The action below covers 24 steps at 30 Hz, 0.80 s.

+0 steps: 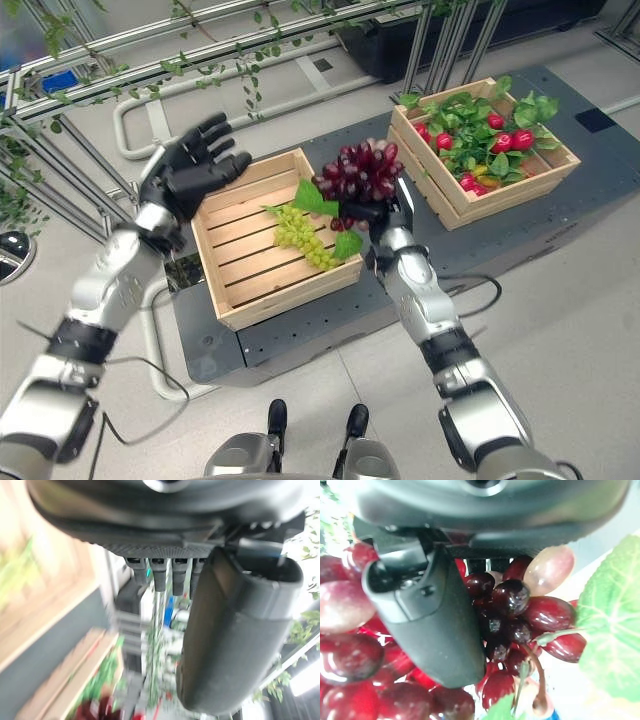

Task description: Pick up the fruits from the basket on one side to the basket on the other side

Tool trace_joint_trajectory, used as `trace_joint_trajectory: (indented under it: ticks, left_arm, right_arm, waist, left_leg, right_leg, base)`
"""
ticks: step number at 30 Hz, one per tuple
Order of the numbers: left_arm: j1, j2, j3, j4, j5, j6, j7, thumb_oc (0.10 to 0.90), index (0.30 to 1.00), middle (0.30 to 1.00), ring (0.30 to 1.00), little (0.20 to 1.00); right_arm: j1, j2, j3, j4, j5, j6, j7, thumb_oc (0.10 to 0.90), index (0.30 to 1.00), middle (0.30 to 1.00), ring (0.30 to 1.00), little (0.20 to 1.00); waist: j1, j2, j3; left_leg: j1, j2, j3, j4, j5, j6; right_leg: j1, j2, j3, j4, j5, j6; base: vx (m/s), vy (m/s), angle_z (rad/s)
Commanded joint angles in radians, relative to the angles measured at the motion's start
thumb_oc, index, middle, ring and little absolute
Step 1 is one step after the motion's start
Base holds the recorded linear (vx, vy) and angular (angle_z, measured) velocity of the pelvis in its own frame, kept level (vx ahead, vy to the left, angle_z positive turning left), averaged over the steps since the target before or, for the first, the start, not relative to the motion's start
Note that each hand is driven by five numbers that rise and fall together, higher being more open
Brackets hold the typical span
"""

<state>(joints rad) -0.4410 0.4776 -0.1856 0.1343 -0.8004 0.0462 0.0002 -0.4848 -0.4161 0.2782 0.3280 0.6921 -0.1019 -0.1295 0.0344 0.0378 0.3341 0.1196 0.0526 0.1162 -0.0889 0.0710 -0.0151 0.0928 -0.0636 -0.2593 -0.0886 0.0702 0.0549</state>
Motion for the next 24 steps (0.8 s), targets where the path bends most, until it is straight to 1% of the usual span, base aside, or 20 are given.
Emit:
trace_joint_trajectory:
  ticks: [1,3,4,5,7,8,9,10,11,12,13,14,15,17,18,21,24]
  left_arm:
    - [0.05,-0.026,-0.024,0.011,0.106,-0.123,-0.041,0.8,0.9,0.9,0.9,0.9]
    - [0.089,-0.048,-0.025,-0.001,0.149,-0.129,-0.024,0.8,0.9,0.9,0.9,0.9]
    - [0.102,-0.056,-0.029,0.025,0.172,-0.152,0.001,0.8,0.9,0.9,0.9,0.9]
    - [0.104,-0.059,-0.03,0.034,0.171,-0.154,0.006,0.8,0.9,0.9,0.9,0.9]
    - [0.099,-0.078,-0.037,0.083,0.165,-0.17,0.019,0.8,0.9,0.9,0.9,0.9]
    - [0.097,-0.089,-0.04,0.101,0.159,-0.177,0.019,0.8,0.9,0.9,0.9,0.9]
    - [0.097,-0.108,-0.044,0.123,0.169,-0.197,0.018,0.8,0.9,0.9,0.9,0.9]
    - [0.098,-0.111,-0.044,0.129,0.171,-0.206,0.021,0.8,0.9,0.9,0.9,0.9]
    - [0.106,-0.118,-0.043,0.139,0.166,-0.227,0.028,0.8,0.9,0.9,0.9,0.9]
    - [0.119,-0.123,-0.036,0.14,0.152,-0.24,0.038,0.8,0.9,0.9,0.9,0.9]
    - [0.126,-0.126,-0.032,0.14,0.144,-0.245,0.04,0.8,0.9,0.9,0.9,0.9]
    - [0.15,-0.131,-0.019,0.13,0.137,-0.264,0.066,0.8,0.9,0.9,0.9,0.9]
    - [0.177,-0.121,0.007,0.135,0.136,-0.312,0.103,0.8,0.9,0.9,0.9,0.9]
    - [0.168,-0.112,0.018,0.139,0.131,-0.311,0.106,0.8,0.9,0.9,0.9,0.9]
    - [0.157,-0.108,0.016,0.143,0.124,-0.309,0.103,0.8,0.9,0.9,0.9,0.9]
    - [0.157,-0.098,0.011,0.144,0.125,-0.337,0.124,0.8,0.9,0.9,0.9,0.9]
    - [0.151,-0.09,0.031,0.133,0.131,-0.34,0.139,0.8,0.9,0.9,0.9,0.9]
  right_arm:
    - [0.053,0.035,-0.052,-0.105,-0.07,-0.188,0.082,0.4,0.3,0.3,0.3,0.3]
    - [0.087,0.04,-0.063,-0.128,-0.083,-0.18,0.099,0.4,0.3,0.3,0.3,0.3]
    - [0.108,0.045,-0.065,-0.141,-0.09,-0.175,0.118,0.4,0.3,0.3,0.3,0.3]
    - [0.111,0.046,-0.064,-0.144,-0.094,-0.173,0.119,0.4,0.3,0.3,0.3,0.3]
    - [0.119,0.04,-0.062,-0.148,-0.092,-0.17,0.133,0.4,0.3,0.3,0.3,0.3]
    - [0.121,0.035,-0.065,-0.15,-0.083,-0.165,0.14,0.4,0.3,0.3,0.3,0.3]
    - [0.124,0.029,-0.075,-0.152,-0.071,-0.157,0.149,0.4,0.3,0.3,0.3,0.3]
    - [0.127,0.027,-0.079,-0.151,-0.067,-0.158,0.159,0.4,0.3,0.3,0.3,0.3]
    - [0.139,0.019,-0.089,-0.151,-0.058,-0.162,0.18,0.4,0.3,0.3,0.3,0.3]
    - [0.151,0.016,-0.093,-0.15,-0.049,-0.169,0.195,0.4,0.3,0.3,0.3,0.3]
    - [0.158,0.016,-0.094,-0.15,-0.044,-0.172,0.196,0.4,0.3,0.3,0.3,0.3]
    - [0.157,0.015,-0.085,-0.147,-0.026,-0.173,0.209,0.4,0.3,0.3,0.3,0.3]
    - [0.104,0.017,-0.051,-0.113,-0.011,-0.18,0.236,0.4,0.3,0.3,0.3,0.3]
    - [0.073,0.023,-0.037,-0.1,-0.006,-0.177,0.204,0.4,0.3,0.3,0.3,0.3]
    - [0.078,0.023,-0.04,-0.105,-0.005,-0.177,0.185,0.4,0.3,0.3,0.3,0.3]
    - [0.123,0.01,-0.054,-0.123,-0.016,-0.195,0.202,0.4,0.3,0.3,0.3,0.3]
    - [0.133,0.001,-0.076,-0.128,-0.006,-0.191,0.212,0.4,0.3,0.3,0.3,0.3]
  waist:
    - [-0.021,-0.043,-0.288]
    - [-0.029,-0.048,-0.284]
    - [-0.039,-0.053,-0.277]
    - [-0.042,-0.054,-0.275]
    - [-0.058,-0.065,-0.265]
    - [-0.064,-0.074,-0.257]
    - [-0.071,-0.09,-0.243]
    - [-0.071,-0.096,-0.238]
    - [-0.07,-0.103,-0.221]
    - [-0.06,-0.104,-0.207]
    - [-0.054,-0.103,-0.2]
    - [-0.029,-0.097,-0.184]
    - [0.01,-0.083,-0.165]
    - [0.022,-0.077,-0.166]
    - [0.012,-0.07,-0.178]
    - [-0.006,-0.06,-0.212]
    - [-0.018,-0.051,-0.234]
  left_leg:
    - [0.041,-0.038,0.039,0.002,-0.112,0.026]
    - [0.05,-0.032,0.053,0.002,-0.112,0.028]
    - [0.06,-0.027,0.07,0.002,-0.108,0.028]
    - [0.062,-0.025,0.074,0.002,-0.107,0.028]
    - [0.075,-0.018,0.096,0.015,-0.1,0.023]
    - [0.064,-0.013,0.103,0.058,-0.109,0.018]
    - [0.034,-0.008,0.109,0.158,-0.131,0.012]
    - [0.023,-0.009,0.108,0.202,-0.138,0.013]
    - [-0.015,-0.011,0.082,0.304,-0.153,0.014]
    - [-0.048,-0.032,0.024,0.348,-0.14,0.018]
    - [-0.065,-0.042,-0.006,0.365,-0.133,0.02]
    - [-0.093,-0.096,-0.121,0.338,-0.118,0.033]
    - [-0.127,-0.142,-0.264,0.213,-0.07,0.039]
    - [-0.124,-0.173,-0.276,0.234,-0.107,0.06]
    - [-0.107,-0.157,-0.252,0.193,-0.102,0.063]
    - [-0.057,-0.154,-0.279,0.089,-0.077,0.067]
    - [-0.035,-0.155,-0.279,0.041,-0.077,0.074]
  right_leg:
    - [0.048,-0.002,0.036,0.001,-0.059,-0.014]
    - [0.052,0.005,0.049,0.001,-0.058,-0.018]
    - [0.055,0.01,0.06,0.001,-0.057,-0.021]
    - [0.056,0.011,0.063,0.001,-0.057,-0.023]
    - [0.059,0.022,0.083,0.001,-0.055,-0.032]
    - [0.059,0.024,0.091,0.001,-0.05,-0.039]
    - [0.06,0.024,0.101,0.001,-0.041,-0.048]
    - [0.06,0.023,0.102,0.001,-0.038,-0.051]
    - [0.058,0.025,0.106,0.013,-0.038,-0.059]
    - [0.053,0.027,0.124,0.025,-0.037,-0.063]
    - [0.05,0.029,0.135,0.03,-0.036,-0.064]
    - [0.044,0.036,0.19,0.04,-0.026,-0.06]
    - [0.043,0.055,0.277,0.053,-0.027,-0.062]
    - [0.035,0.054,0.298,0.064,-0.037,-0.056]
    - [0.028,0.054,0.29,0.065,-0.046,-0.055]
    - [0.012,0.059,0.294,0.048,-0.039,-0.045]
    - [-0.003,0.06,0.305,0.043,-0.035,-0.034]
  base:
    - [0.04,-0.094,-0.3]
    - [0.04,-0.101,-0.36]
    - [0.03,-0.101,-0.32]
    - [0.02,-0.114,-0.3]
    - [0.01,-0.114,-0.34]
    - [-0.01,-0.141,-0.33]
    - [-0.02,-0.114,-0.27]
    - [-0.02,-0.085,-0.35]
    - [-0.03,-0.016,-0.38]
    - [-0.04,0.009,-0.47]
    - [-0.04,0.078,-0.52]
    - [-0.08,0.153,-0.83]
    - [-0.09,0.17,-1.17]
    - [-0.07,0.156,-1.82]
    - [-0.04,0.159,-1.53]
    - [0.0,0.132,-0.8]
    - [0.0,0.136,-0.31]
